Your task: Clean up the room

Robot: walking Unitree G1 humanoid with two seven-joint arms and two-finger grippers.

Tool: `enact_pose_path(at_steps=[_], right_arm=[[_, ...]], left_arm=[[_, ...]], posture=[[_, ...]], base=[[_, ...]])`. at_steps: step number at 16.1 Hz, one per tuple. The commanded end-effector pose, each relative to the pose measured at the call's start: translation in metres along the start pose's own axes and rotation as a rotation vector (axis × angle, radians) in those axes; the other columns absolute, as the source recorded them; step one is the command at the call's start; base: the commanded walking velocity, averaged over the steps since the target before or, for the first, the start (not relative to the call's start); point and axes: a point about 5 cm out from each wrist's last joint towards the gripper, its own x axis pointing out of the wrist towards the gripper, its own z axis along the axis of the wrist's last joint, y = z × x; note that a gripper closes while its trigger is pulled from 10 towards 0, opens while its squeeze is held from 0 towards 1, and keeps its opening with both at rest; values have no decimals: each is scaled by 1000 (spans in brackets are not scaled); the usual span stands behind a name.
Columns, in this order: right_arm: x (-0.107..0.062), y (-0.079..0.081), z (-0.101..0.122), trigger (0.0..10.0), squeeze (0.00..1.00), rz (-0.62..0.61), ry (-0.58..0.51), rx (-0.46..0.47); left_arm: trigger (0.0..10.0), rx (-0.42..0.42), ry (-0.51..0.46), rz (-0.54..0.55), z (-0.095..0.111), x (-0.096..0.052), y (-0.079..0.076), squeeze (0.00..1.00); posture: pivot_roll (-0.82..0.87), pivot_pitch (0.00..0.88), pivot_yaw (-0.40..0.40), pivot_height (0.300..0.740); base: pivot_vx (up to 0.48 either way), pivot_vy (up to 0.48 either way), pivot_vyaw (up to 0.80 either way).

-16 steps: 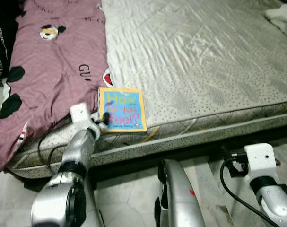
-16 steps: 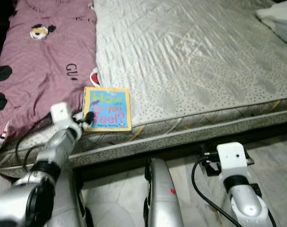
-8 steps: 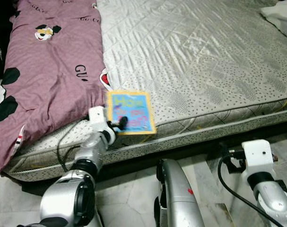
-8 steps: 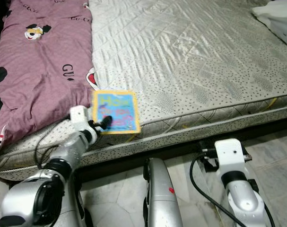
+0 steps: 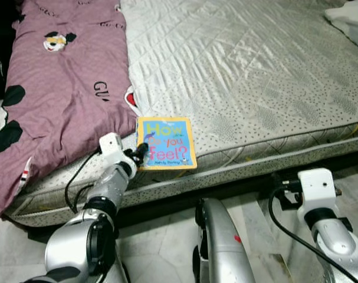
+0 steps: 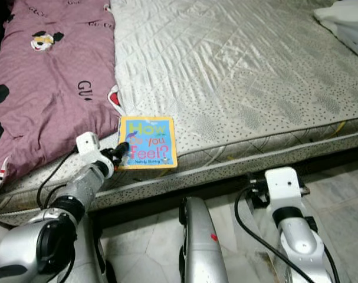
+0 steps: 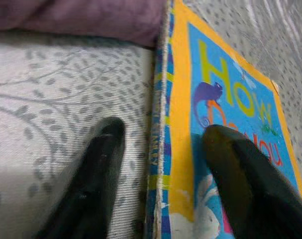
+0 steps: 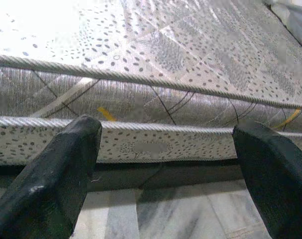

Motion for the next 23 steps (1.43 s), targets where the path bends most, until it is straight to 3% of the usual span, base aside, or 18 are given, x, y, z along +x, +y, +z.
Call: enact_pose_path(at_steps=[1, 4, 5, 8, 9, 11, 12, 19, 20, 21, 22, 23], right_arm=[[0, 1, -3, 10000, 0, -1, 10, -2], [0, 1, -3, 10000, 0, 0, 8, -3], [1, 2, -3, 10000, 0, 1, 6, -4], [1, 1, -3, 10000, 0, 1, 3, -7], [1, 1, -3, 10000, 0, 3, 2, -9], [0, 0, -2, 10000, 0, 5, 1, -14], [0, 0, -2, 10000, 0, 6, 0, -15], [0, 1, -2, 10000, 0, 9, -1, -21], [1, 2, -2, 10000, 0, 9, -2, -21], [1, 2, -1, 10000, 0, 10, -2, -22], [1, 2, -1, 10000, 0, 10, -4, -23], [2, 2, -1, 10000, 0, 12, -5, -25]], left_arm=[[0, -47, 14, 27, -3, -1, 4, 0], [0, -68, 64, 39, -10, -2, 7, 0], [0, -43, 113, 34, -18, -4, 7, 0], [0, -27, 129, 15, -21, -4, 5, 0], [10000, -18, 152, 3, -24, -3, 2, 0], [10000, -31, 186, -13, -31, -3, -2, 0], [10000, -39, 190, -12, -32, -4, -2, 1000], [10000, -45, 163, 45, -30, -5, 6, 1000], [0, -84, 138, 57, -27, -5, 9, 1000], [0, -111, 132, 45, -27, -5, 8, 1000], [0, -129, 131, 32, -28, -5, 7, 0], [0, -134, 135, 25, -28, -5, 6, 0]], posture=[[-191, 68, -43, 526], [-192, 67, -43, 526], [-193, 68, -43, 526], [-196, 69, -46, 526], [-198, 72, -47, 526], [-203, 75, -51, 526], [-205, 74, -51, 526], [-207, 78, -50, 526], [-205, 78, -49, 526], [-205, 78, -49, 526], [-205, 79, -49, 526], [-203, 77, -49, 526]], base=[[0, 0, 0], [0, 0, 0], [0, 0, 0], [0, 0, 0], [0, 0, 0], [0, 0, 0], [0, 0, 0], [0, 0, 0], [0, 0, 0], [0, 0, 0], [0, 0, 0], [0, 0, 0]])
